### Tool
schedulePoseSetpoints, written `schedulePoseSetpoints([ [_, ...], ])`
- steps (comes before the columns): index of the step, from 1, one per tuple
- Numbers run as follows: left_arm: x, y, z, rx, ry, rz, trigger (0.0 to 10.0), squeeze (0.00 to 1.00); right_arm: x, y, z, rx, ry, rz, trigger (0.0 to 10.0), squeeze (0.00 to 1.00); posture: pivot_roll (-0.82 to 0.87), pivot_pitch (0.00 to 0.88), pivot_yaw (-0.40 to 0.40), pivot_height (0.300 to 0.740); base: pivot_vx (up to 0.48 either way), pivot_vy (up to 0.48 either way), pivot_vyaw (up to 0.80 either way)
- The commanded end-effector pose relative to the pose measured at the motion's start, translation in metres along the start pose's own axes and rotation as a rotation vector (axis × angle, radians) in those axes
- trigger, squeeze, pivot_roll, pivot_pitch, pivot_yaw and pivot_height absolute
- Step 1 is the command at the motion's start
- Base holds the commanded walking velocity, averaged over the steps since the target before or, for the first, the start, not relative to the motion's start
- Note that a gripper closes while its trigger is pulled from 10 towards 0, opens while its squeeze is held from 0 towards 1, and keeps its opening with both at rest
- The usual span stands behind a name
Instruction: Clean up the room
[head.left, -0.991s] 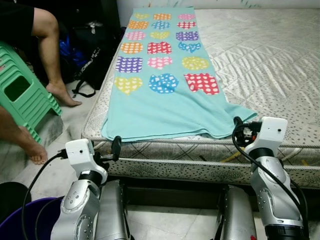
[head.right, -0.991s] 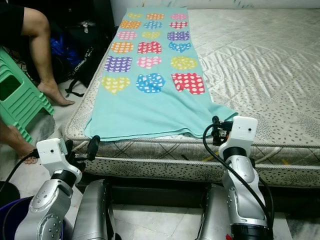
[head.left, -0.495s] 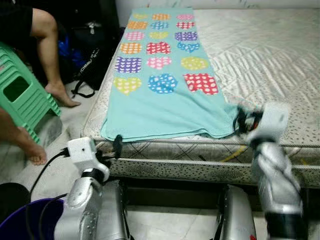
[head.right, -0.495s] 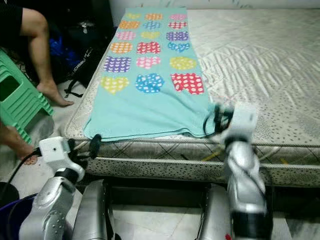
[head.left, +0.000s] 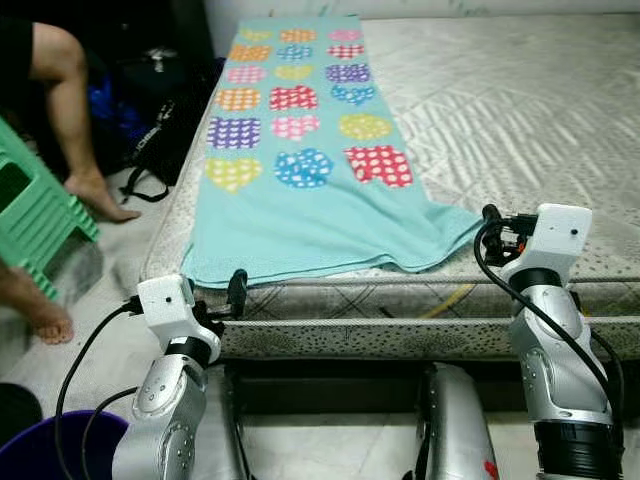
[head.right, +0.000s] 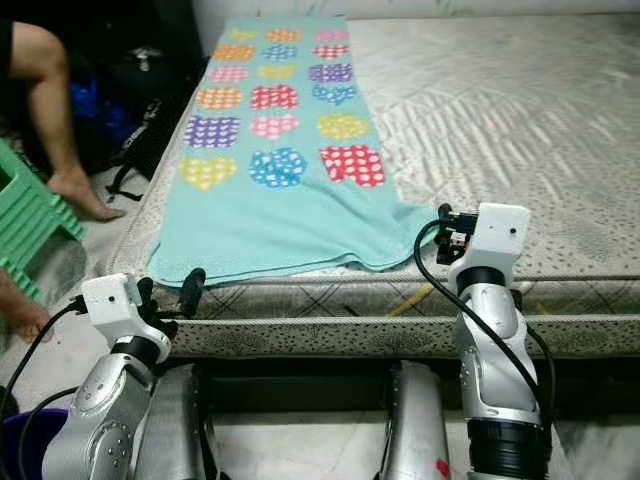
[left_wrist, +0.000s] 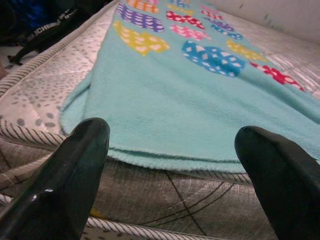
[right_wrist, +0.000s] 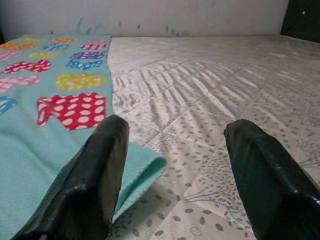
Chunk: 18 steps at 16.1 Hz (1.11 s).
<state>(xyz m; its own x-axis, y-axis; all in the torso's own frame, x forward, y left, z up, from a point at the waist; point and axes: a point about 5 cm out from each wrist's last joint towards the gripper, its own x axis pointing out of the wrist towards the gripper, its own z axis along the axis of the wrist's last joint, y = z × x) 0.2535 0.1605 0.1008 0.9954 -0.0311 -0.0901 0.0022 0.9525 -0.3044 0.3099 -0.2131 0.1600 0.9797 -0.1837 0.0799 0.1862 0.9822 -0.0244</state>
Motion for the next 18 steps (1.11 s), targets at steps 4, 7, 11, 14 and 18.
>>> schedulePoseSetpoints([
  [4, 0.002, 0.002, 0.002, 0.006, -0.011, 0.002, 10.0, 0.00, 0.005, 0.004, 0.011, 0.002, -0.037, 0.014, 10.0, 0.00, -0.05, 0.000, 0.041, 0.520, 0.000, 0.000, 0.00],
  [7, 0.003, 0.002, 0.002, 0.004, -0.011, -0.003, 10.0, 0.00, 0.004, 0.008, 0.012, -0.003, -0.052, 0.035, 10.0, 0.00, -0.05, 0.000, 0.042, 0.550, 0.000, 0.000, 0.00],
  [11, 0.005, 0.002, 0.003, 0.007, -0.017, -0.006, 10.0, 0.00, 0.008, 0.005, 0.017, -0.001, -0.065, 0.014, 10.0, 0.00, -0.06, 0.000, 0.044, 0.596, 0.000, 0.000, 0.00],
  [14, 0.007, 0.001, 0.003, 0.007, -0.019, -0.009, 10.0, 0.00, 0.010, 0.003, 0.018, -0.003, -0.071, 0.003, 10.0, 0.00, -0.06, 0.000, 0.044, 0.629, 0.000, 0.000, 0.00],
  [18, 0.009, 0.000, 0.007, 0.016, -0.032, -0.017, 10.0, 0.00, 0.015, -0.001, 0.022, 0.000, -0.089, -0.017, 10.0, 0.00, -0.05, 0.000, 0.048, 0.679, 0.000, 0.000, 0.00],
])
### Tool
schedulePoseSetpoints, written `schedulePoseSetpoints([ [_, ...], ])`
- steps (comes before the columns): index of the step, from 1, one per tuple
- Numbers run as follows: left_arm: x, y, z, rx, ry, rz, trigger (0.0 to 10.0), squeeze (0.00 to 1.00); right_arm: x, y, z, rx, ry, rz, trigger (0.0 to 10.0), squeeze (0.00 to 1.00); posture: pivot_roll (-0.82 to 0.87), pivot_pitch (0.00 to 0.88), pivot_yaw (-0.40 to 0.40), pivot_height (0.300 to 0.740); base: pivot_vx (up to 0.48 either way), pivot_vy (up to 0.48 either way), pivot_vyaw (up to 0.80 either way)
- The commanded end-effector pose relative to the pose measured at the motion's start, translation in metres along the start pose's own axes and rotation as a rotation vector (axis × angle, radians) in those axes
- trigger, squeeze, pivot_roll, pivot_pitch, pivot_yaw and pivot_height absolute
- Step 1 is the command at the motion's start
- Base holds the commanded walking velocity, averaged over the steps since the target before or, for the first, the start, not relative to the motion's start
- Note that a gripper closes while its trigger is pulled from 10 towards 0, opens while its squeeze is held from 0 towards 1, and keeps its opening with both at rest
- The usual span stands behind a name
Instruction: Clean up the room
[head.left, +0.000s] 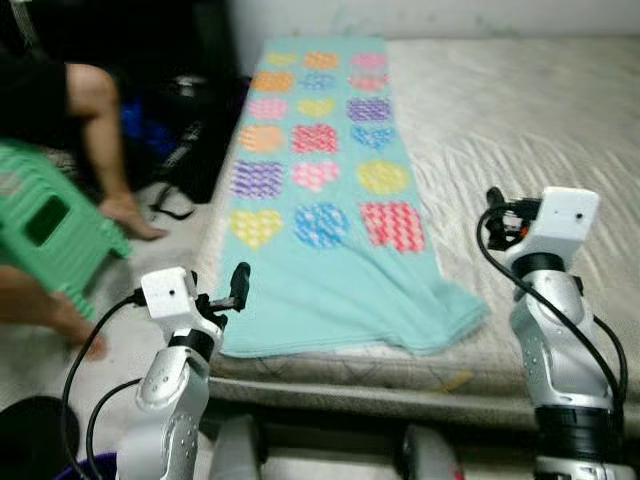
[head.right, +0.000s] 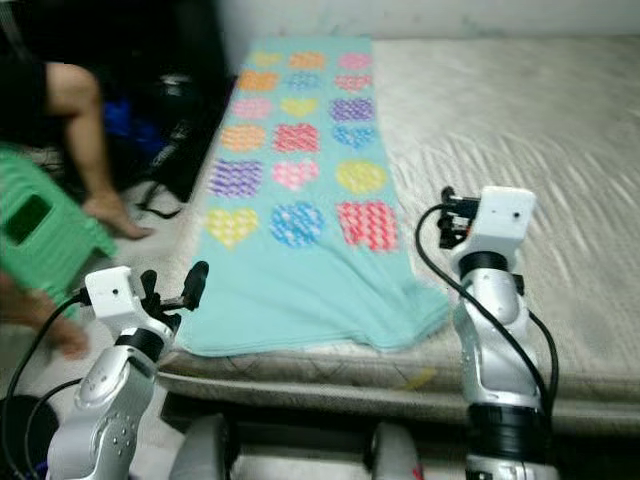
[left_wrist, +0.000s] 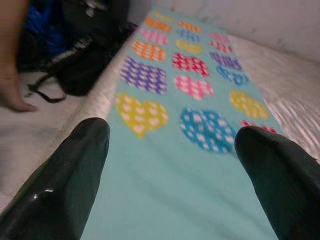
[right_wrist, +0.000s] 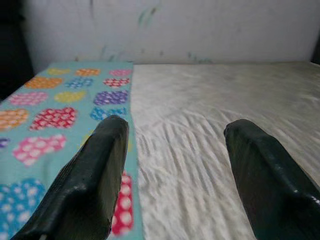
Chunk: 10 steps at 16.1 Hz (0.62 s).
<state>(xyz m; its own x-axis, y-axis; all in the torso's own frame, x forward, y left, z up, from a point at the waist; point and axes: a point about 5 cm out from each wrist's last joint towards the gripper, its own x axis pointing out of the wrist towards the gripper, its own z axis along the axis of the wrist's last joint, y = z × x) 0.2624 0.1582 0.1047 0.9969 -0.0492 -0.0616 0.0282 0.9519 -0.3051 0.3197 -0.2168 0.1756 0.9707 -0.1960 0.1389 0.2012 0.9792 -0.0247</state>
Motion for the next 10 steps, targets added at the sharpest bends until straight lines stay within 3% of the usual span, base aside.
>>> schedulePoseSetpoints([
  [1, 0.0007, 0.0028, 0.0035, 0.017, -0.012, 0.007, 10.0, 0.00, 0.0040, 0.0013, 0.0082, 0.002, -0.033, -0.003, 10.0, 0.00, -0.05, 0.000, 0.048, 0.689, 0.000, 0.000, 0.00],
  [5, 0.0032, -0.0021, 0.0055, 0.036, -0.023, -0.014, 10.0, 0.00, 0.0072, -0.0005, 0.0133, 0.009, -0.056, -0.015, 10.0, 0.00, -0.06, 0.000, 0.062, 0.734, 0.000, 0.000, 0.00],
  [10, 0.0039, -0.0062, 0.0051, 0.028, -0.021, -0.038, 10.0, 0.00, 0.0043, -0.0010, 0.0106, 0.006, -0.058, -0.024, 10.0, 0.00, -0.07, 0.000, 0.068, 0.740, 0.000, 0.000, 0.00],
])
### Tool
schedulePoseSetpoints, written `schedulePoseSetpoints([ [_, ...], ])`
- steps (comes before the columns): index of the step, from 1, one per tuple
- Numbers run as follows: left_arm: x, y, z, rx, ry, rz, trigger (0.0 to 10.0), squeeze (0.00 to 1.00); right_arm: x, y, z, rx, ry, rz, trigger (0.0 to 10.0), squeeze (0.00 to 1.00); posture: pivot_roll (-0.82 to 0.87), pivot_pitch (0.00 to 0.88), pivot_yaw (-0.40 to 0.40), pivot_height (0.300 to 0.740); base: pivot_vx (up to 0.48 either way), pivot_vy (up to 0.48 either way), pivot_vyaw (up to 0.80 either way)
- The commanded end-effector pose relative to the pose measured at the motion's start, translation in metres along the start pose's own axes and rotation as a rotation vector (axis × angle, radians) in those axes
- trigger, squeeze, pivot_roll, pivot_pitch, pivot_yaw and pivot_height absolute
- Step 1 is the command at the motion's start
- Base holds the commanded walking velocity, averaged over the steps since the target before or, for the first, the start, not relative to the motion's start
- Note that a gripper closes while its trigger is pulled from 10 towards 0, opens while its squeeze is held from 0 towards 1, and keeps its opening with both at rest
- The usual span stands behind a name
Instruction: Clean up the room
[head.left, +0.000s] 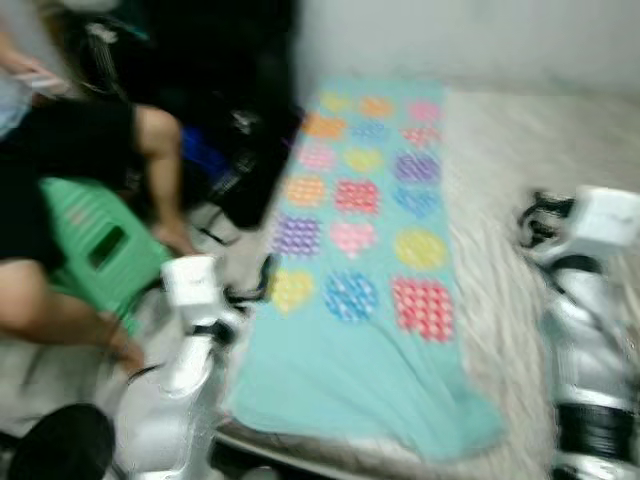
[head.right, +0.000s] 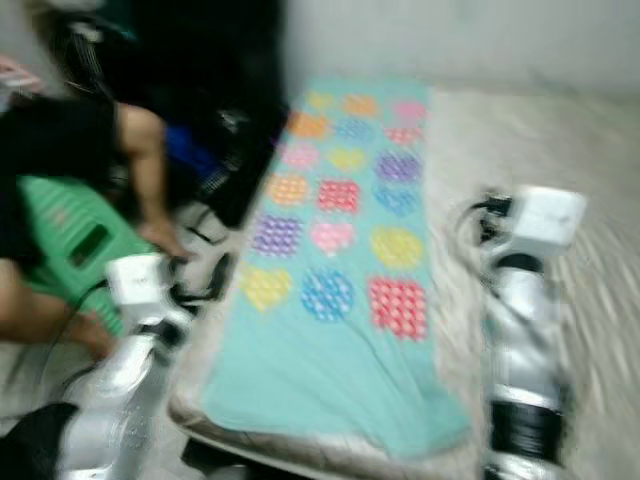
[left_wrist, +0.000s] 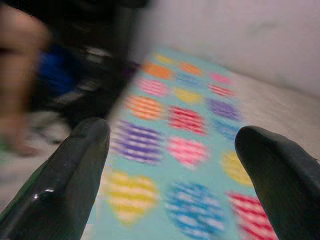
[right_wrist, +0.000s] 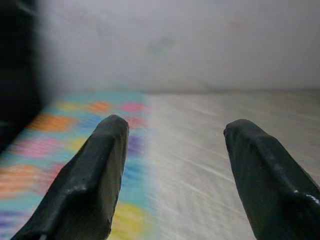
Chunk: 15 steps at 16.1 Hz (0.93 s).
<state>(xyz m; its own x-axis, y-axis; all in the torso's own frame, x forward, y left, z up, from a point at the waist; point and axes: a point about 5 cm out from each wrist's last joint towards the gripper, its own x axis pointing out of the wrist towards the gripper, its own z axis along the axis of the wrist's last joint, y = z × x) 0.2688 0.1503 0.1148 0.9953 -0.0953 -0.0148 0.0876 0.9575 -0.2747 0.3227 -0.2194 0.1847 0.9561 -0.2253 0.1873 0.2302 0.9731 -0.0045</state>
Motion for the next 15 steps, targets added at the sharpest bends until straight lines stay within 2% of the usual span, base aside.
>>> schedulePoseSetpoints([
  [1, -0.002, 0.004, -0.003, -0.006, 0.011, 0.020, 10.0, 0.00, -0.001, 0.001, 0.001, -0.010, -0.006, 0.007, 10.0, 0.00, -0.07, 0.000, 0.068, 0.740, 0.000, 0.000, 0.00],
  [6, -0.004, 0.002, -0.009, -0.016, 0.033, 0.021, 10.0, 0.00, -0.001, -0.001, -0.001, -0.022, 0.000, 0.001, 10.0, 0.00, -0.07, 0.000, 0.063, 0.740, 0.000, 0.000, 0.00],
  [8, -0.009, 0.007, -0.016, 0.018, 0.050, 0.028, 10.0, 0.00, -0.006, 0.003, -0.006, -0.026, 0.004, 0.037, 10.0, 0.00, -0.07, 0.000, 0.060, 0.740, 0.000, 0.000, 0.00],
  [11, -0.015, 0.019, -0.018, 0.060, 0.056, 0.049, 10.0, 0.00, -0.024, 0.007, -0.029, -0.040, 0.083, 0.167, 10.0, 0.00, -0.06, 0.000, 0.048, 0.740, 0.000, 0.000, 0.00],
  [13, -0.015, 0.022, -0.015, 0.055, 0.049, 0.058, 10.0, 0.00, -0.035, 0.006, -0.036, -0.048, 0.110, 0.199, 10.0, 0.00, -0.06, 0.000, 0.046, 0.740, 0.000, 0.000, 0.00],
  [15, -0.016, 0.022, -0.015, 0.042, 0.043, 0.064, 10.0, 0.00, -0.039, 0.004, -0.037, -0.052, 0.114, 0.193, 10.0, 0.00, -0.06, 0.000, 0.046, 0.740, 0.000, 0.000, 0.00],
])
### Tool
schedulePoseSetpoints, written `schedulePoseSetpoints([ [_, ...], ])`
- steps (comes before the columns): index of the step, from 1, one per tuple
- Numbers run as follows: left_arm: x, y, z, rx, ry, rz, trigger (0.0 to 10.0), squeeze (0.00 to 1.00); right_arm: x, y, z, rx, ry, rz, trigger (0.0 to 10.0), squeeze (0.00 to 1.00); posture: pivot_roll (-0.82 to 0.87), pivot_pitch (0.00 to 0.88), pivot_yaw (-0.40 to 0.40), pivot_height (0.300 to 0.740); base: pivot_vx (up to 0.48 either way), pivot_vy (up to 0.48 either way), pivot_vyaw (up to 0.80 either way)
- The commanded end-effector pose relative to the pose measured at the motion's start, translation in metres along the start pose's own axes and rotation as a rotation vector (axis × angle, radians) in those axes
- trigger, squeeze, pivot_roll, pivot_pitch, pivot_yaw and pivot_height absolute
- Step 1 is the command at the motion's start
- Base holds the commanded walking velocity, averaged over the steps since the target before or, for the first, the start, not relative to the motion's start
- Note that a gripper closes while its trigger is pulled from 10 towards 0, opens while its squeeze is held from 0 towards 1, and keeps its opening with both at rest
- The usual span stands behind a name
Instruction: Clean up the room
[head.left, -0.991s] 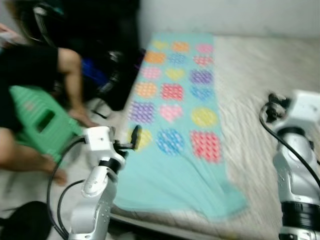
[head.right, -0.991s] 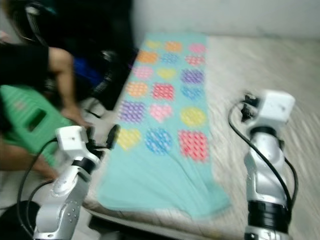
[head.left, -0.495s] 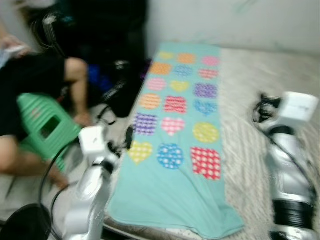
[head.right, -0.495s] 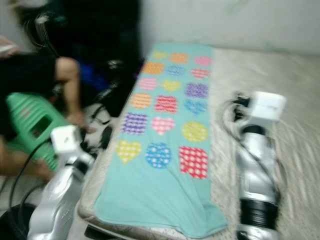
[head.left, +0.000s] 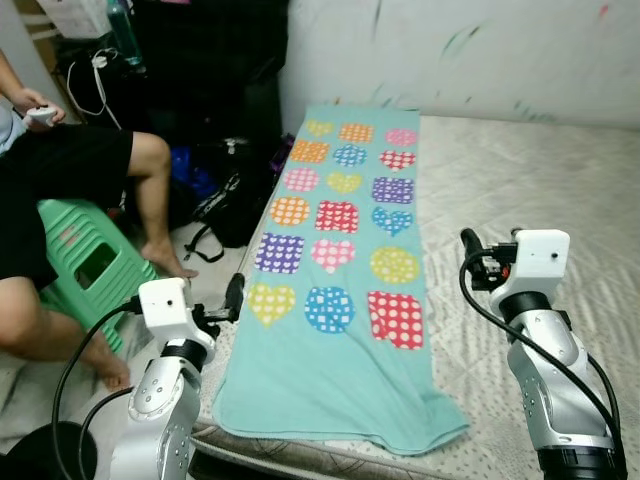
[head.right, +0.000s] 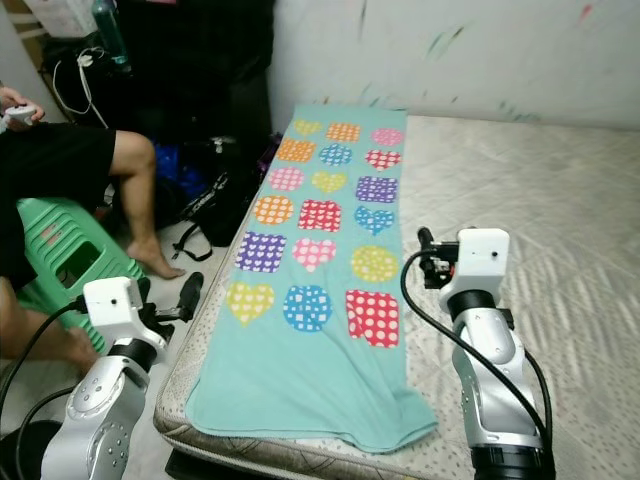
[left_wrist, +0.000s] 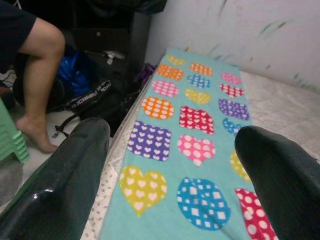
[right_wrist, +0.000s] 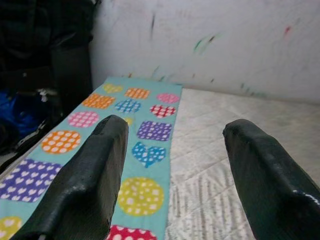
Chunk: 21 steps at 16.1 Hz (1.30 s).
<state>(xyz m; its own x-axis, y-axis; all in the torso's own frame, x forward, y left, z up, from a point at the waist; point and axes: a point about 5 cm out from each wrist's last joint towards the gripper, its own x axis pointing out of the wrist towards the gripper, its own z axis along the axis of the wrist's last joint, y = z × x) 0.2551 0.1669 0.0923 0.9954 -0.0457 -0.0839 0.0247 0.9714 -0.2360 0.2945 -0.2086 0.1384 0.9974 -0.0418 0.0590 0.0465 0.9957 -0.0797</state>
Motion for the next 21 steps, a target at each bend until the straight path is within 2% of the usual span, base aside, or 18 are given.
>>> schedulePoseSetpoints([
  [1, -0.003, 0.001, 0.000, 0.004, -0.008, 0.001, 10.0, 0.00, -0.003, -0.004, 0.002, 0.007, -0.005, -0.015, 10.0, 0.00, -0.08, 0.000, 0.049, 0.740, 0.000, 0.000, 0.00],
  [4, -0.017, 0.012, -0.007, 0.041, 0.014, 0.028, 10.0, 0.00, -0.016, -0.011, 0.000, -0.006, 0.002, -0.040, 10.0, 0.00, -0.08, 0.000, 0.048, 0.740, 0.000, 0.000, 0.00],
  [5, -0.029, 0.031, -0.008, 0.067, 0.021, 0.094, 10.0, 0.00, -0.039, -0.017, -0.026, -0.108, 0.139, -0.036, 10.0, 0.00, -0.09, 0.000, 0.045, 0.740, 0.000, 0.000, 0.00],
  [6, -0.032, 0.038, -0.008, 0.073, 0.026, 0.120, 10.0, 0.00, -0.050, -0.021, -0.042, -0.135, 0.222, -0.035, 10.0, 0.00, -0.09, 0.000, 0.043, 0.740, 0.000, 0.000, 0.00],
  [8, -0.033, 0.042, -0.010, 0.088, 0.055, 0.146, 10.0, 0.00, -0.065, -0.023, -0.062, -0.164, 0.349, 0.012, 10.0, 0.00, -0.09, 0.000, 0.039, 0.740, 0.000, 0.000, 0.00],
  [10, -0.030, 0.037, -0.013, 0.081, 0.065, 0.122, 10.0, 0.00, -0.063, -0.021, -0.062, -0.165, 0.347, 0.036, 10.0, 0.00, -0.10, 0.000, 0.034, 0.740, 0.000, 0.000, 0.00],
  [14, -0.025, 0.031, -0.013, 0.029, 0.057, 0.105, 10.0, 0.00, -0.047, -0.017, -0.051, -0.128, 0.300, 0.030, 10.0, 0.00, -0.09, 0.000, 0.027, 0.740, 0.000, 0.000, 0.00],
  [21, -0.023, 0.022, -0.010, -0.005, 0.040, 0.068, 10.0, 0.00, -0.038, -0.018, -0.041, -0.126, 0.268, 0.022, 10.0, 0.00, -0.10, 0.000, 0.024, 0.740, 0.000, 0.000, -0.80],
])
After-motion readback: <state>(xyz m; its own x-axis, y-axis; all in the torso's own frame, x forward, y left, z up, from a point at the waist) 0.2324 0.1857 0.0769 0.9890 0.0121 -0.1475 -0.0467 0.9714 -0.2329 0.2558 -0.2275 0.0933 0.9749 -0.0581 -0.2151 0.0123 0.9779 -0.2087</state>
